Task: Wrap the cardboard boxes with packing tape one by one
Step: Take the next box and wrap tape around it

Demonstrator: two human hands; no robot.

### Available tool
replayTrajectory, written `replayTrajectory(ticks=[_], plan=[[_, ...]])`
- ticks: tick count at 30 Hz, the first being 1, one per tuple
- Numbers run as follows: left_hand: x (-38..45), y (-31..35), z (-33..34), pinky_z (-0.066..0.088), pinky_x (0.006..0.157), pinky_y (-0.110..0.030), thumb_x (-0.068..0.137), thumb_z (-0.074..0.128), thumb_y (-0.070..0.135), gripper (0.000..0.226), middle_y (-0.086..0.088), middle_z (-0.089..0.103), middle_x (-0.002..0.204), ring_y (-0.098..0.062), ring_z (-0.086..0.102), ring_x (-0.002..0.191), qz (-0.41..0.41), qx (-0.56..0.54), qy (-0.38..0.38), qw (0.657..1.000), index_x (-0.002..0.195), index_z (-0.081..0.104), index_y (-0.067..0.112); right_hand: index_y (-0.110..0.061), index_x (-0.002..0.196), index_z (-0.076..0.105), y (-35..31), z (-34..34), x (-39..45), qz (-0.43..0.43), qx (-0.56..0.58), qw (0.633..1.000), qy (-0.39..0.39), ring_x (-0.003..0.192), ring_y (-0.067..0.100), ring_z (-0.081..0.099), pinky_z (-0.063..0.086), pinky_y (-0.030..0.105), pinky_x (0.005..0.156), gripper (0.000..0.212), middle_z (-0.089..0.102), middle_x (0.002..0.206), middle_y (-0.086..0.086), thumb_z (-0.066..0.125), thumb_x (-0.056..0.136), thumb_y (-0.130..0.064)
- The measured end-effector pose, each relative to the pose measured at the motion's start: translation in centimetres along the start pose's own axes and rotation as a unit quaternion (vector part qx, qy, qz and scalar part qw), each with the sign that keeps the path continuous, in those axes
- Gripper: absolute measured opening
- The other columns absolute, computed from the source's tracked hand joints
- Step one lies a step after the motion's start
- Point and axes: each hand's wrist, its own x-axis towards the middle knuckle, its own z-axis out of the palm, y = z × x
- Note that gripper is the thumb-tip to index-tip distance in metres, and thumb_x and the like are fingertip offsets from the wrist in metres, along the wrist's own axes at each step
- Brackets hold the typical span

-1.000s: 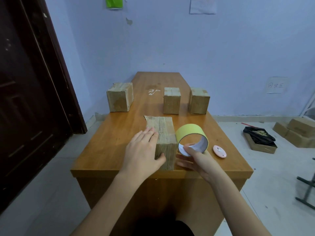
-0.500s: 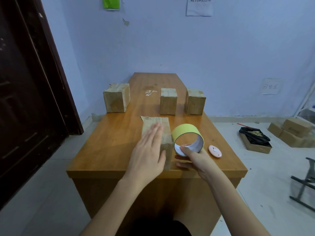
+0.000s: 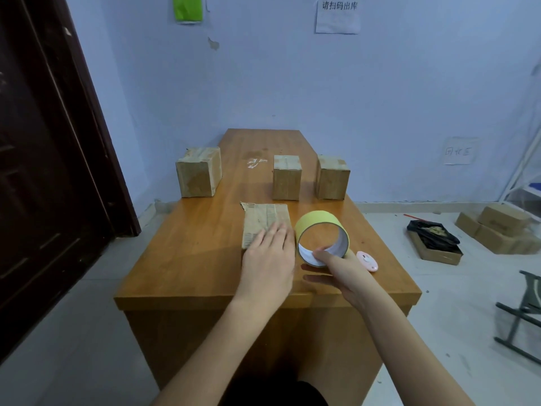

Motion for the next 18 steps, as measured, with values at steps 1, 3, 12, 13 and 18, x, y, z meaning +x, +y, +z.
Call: replayTrajectory(ticks=[1, 3, 12, 13, 18], plan=[[0.0, 0.1, 0.1, 0.006, 0.112, -0.029, 0.096, 0.049, 0.034, 0.063, -0.002, 0.02, 0.155, -0.016, 0.016, 0.143, -0.007, -0.008, 0.002, 1.0, 0.149, 0.018, 0.016, -0.01, 0.101, 0.054, -0.1, 0.1, 0.0, -0.005, 0.017, 1.0, 0.01, 0.087, 0.025, 0.068, 0.06, 0.032, 0.064, 0.015, 0.061, 0.104, 0.007, 0.063, 0.091, -0.017], [0.0, 0.1, 0.1, 0.006, 0.11, -0.027, 0.096, 0.049, 0.035, 0.062, 0.0, 0.021, 0.154, -0.014, 0.017, 0.142, -0.014, -0.031, 0.01, 0.999, 0.148, 0.02, 0.018, -0.014, 0.11, 0.048, -0.2, 0.3, -0.2, -0.008, 0.036, 0.999, 0.017, 0.093, 0.021, 0.061, 0.059, 0.031, 0.073, 0.03, 0.057, 0.107, 0.002, 0.066, 0.089, -0.025], [-0.6, 0.2, -0.3, 0.043, 0.095, -0.036, 0.079, 0.074, 0.014, 0.046, -0.009, 0.061, 0.123, -0.023, 0.058, 0.116, -0.041, -0.086, 0.085, 0.992, 0.121, 0.061, 0.006, -0.021, 0.124, 0.053, -0.3, 1.4, -1.0, 0.057, -0.03, 0.994, -0.083, 0.099, 0.029, 0.066, 0.059, 0.035, 0.072, 0.057, 0.064, 0.114, 0.015, 0.065, 0.08, -0.056], [-0.7, 0.2, -0.2, 0.047, 0.092, -0.038, 0.075, 0.077, 0.013, 0.046, -0.01, 0.064, 0.119, -0.024, 0.06, 0.112, -0.042, -0.089, 0.096, 0.991, 0.118, 0.064, 0.004, -0.02, 0.122, 0.055, -0.4, 1.6, -1.0, 0.051, -0.03, 0.995, -0.082, 0.097, 0.03, 0.066, 0.059, 0.036, 0.07, 0.052, 0.065, 0.112, 0.017, 0.063, 0.083, -0.053], [-1.3, -1.1, 0.1, 0.052, 0.083, -0.041, 0.079, 0.072, 0.012, 0.045, -0.011, 0.062, 0.122, -0.028, 0.062, 0.108, -0.086, -0.155, 0.13, 0.976, 0.121, 0.061, 0.004, -0.007, 0.109, 0.057, -1.4, 1.1, -1.1, -0.03, -0.025, 0.999, -0.025, 0.072, 0.028, 0.07, 0.058, 0.037, 0.056, 0.018, 0.066, 0.1, 0.018, 0.055, 0.096, -0.018]])
